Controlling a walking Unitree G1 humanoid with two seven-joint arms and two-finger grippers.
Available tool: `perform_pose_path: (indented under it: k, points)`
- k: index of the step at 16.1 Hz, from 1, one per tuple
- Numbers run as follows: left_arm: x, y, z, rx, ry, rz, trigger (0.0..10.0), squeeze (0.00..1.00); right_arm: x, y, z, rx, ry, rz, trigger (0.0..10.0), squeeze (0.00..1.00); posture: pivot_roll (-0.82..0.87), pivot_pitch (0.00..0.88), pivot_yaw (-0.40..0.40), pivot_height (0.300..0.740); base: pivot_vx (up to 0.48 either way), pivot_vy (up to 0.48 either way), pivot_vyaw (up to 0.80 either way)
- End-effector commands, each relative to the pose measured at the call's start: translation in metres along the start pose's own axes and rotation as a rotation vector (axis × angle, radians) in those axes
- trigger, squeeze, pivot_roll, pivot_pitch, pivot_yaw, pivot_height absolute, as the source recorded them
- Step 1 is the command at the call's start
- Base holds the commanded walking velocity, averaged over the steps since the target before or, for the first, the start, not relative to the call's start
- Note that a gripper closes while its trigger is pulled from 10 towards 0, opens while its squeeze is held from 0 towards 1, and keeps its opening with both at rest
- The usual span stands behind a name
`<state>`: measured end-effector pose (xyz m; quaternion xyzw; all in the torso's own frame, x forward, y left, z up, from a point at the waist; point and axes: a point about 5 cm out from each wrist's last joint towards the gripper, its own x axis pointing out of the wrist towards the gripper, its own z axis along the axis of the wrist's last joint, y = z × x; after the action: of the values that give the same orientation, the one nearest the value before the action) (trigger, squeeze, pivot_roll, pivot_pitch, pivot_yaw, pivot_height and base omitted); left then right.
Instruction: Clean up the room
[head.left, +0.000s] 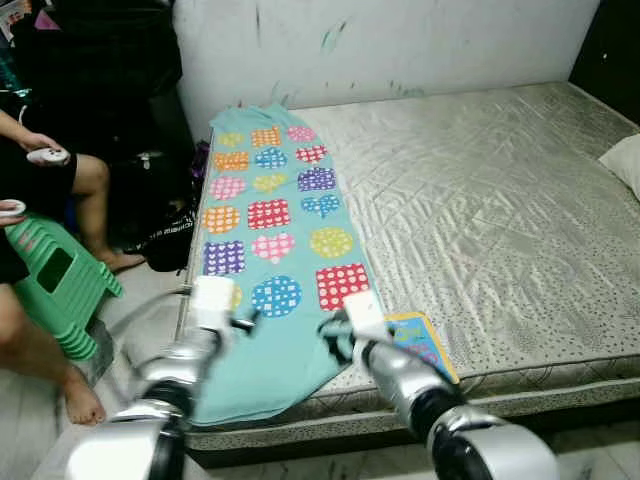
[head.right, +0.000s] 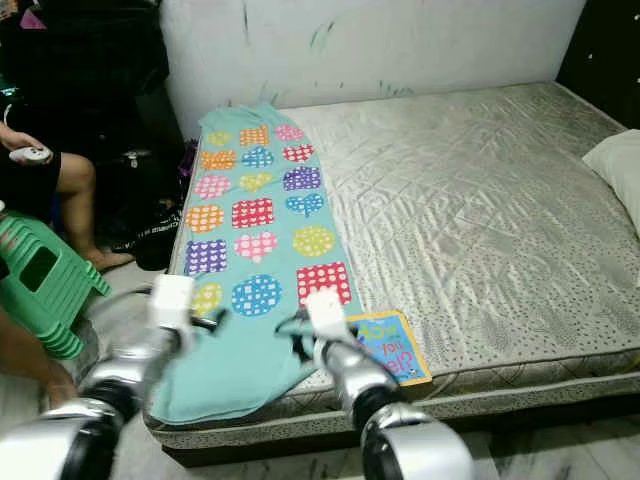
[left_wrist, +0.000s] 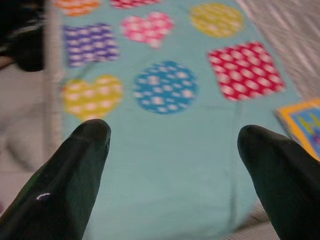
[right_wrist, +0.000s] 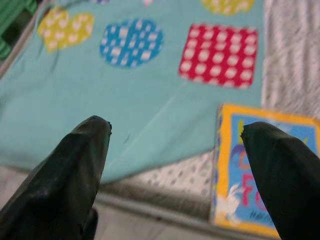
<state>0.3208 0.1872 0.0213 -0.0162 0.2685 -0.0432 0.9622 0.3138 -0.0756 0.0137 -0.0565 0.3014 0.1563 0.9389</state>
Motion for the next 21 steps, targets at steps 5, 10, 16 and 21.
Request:
perform_pose_path:
  k: [5, 10, 16, 21]
  points:
    - [-0.010, 0.033, -0.004, -0.099, -0.027, 0.056, 10.0, 0.00, -0.002, -0.014, 0.004, 0.149, -0.066, -0.035, 10.0, 0.00, -0.05, 0.000, 0.058, 0.740, 0.000, 0.000, 0.00]
    - [-0.014, 0.043, 0.017, -0.201, -0.187, 0.015, 10.0, 0.00, -0.002, -0.016, 0.007, 0.161, -0.092, -0.034, 10.0, 0.00, -0.03, 0.000, 0.057, 0.740, 0.000, 0.000, 0.00]
    - [-0.007, 0.012, 0.008, -0.197, -0.162, -0.059, 10.0, 0.00, -0.003, -0.022, 0.009, 0.218, -0.120, -0.059, 10.0, 0.00, -0.06, 0.000, 0.055, 0.740, 0.000, 0.000, 0.49]
    - [-0.006, 0.011, 0.010, -0.263, -0.178, -0.076, 10.0, 0.00, -0.004, -0.026, 0.008, 0.221, -0.120, -0.072, 10.0, 0.00, -0.06, 0.000, 0.051, 0.740, 0.000, 0.000, 0.00]
